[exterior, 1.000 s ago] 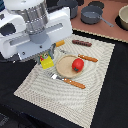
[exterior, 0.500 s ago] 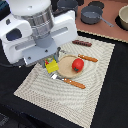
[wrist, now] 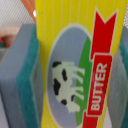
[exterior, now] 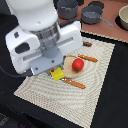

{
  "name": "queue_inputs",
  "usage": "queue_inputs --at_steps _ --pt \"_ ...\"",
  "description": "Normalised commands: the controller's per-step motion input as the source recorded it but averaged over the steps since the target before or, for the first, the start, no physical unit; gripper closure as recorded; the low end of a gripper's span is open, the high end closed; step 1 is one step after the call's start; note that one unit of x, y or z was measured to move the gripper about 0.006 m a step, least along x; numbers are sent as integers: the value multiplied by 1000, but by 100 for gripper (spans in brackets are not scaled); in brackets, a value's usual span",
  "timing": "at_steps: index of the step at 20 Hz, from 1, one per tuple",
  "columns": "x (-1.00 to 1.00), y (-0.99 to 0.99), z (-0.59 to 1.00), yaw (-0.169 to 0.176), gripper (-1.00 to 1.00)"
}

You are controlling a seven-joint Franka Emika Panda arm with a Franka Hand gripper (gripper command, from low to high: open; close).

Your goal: Interact with the objects in diverse but meaningful ways.

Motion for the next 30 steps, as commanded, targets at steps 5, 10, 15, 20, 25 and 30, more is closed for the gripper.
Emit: queue_inputs --at_steps 5,10,15,20,25,30 --pt "937 -330 -30 0 100" --pt "717 -414 -150 0 100" --pt "555 -246 -198 0 100" --pt "343 -165 -154 0 100" --pt "162 -122 133 0 -100" --pt "236 -91 885 0 -100"
